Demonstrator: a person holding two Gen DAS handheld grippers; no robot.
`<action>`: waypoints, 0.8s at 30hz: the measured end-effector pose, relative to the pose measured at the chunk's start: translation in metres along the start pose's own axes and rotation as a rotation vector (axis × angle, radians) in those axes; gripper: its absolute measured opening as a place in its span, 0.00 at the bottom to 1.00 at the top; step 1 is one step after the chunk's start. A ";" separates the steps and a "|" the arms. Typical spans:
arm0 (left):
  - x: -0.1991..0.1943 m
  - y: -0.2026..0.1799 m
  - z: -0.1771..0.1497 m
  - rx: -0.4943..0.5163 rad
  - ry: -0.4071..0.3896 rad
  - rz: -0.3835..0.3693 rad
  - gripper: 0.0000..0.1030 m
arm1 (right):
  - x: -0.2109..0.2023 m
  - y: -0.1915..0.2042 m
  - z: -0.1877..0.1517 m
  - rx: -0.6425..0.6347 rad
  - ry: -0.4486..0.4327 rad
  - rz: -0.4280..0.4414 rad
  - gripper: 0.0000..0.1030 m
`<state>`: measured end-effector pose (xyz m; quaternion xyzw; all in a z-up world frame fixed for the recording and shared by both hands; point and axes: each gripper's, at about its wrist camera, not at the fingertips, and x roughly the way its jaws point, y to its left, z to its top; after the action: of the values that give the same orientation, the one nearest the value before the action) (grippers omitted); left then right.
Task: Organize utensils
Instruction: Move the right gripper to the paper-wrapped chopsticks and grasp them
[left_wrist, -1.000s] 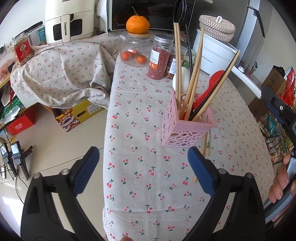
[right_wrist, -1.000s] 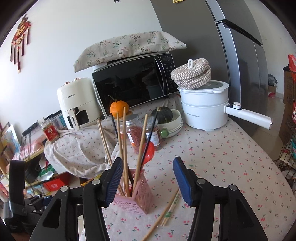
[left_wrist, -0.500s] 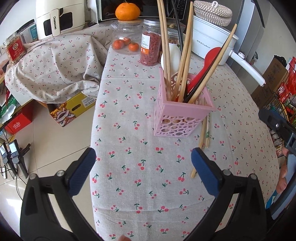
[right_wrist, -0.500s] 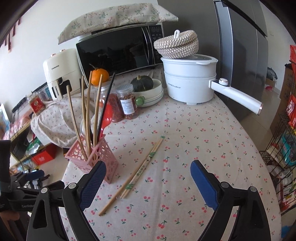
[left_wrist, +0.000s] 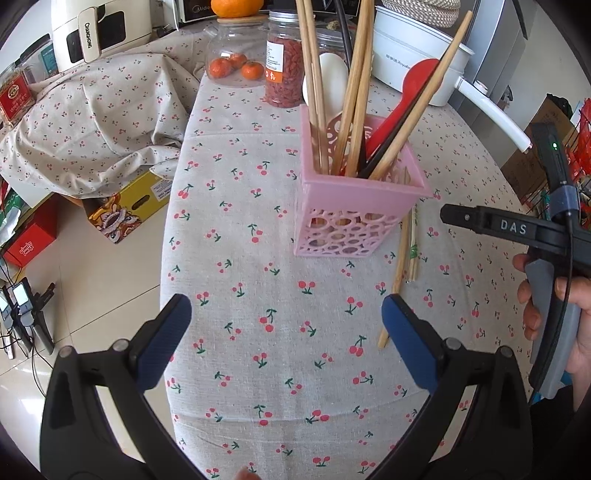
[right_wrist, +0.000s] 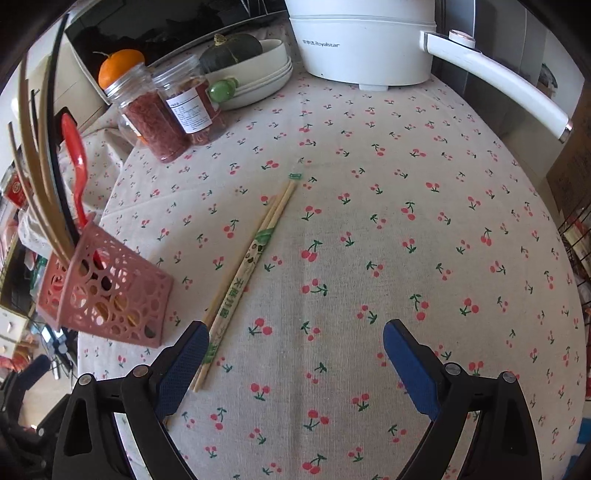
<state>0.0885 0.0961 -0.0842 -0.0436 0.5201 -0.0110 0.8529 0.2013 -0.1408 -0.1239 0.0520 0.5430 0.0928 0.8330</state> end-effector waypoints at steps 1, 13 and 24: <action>0.000 0.000 0.000 -0.001 0.000 -0.001 0.99 | 0.003 0.000 0.003 0.005 -0.001 -0.005 0.94; 0.004 -0.005 0.001 0.021 0.013 -0.013 0.99 | 0.041 0.019 0.025 -0.055 -0.014 -0.147 0.94; 0.001 -0.018 -0.002 0.055 0.016 -0.029 0.99 | 0.044 -0.010 0.041 0.019 0.026 -0.150 0.93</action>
<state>0.0879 0.0780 -0.0841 -0.0278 0.5256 -0.0381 0.8494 0.2576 -0.1408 -0.1487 0.0177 0.5568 0.0256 0.8301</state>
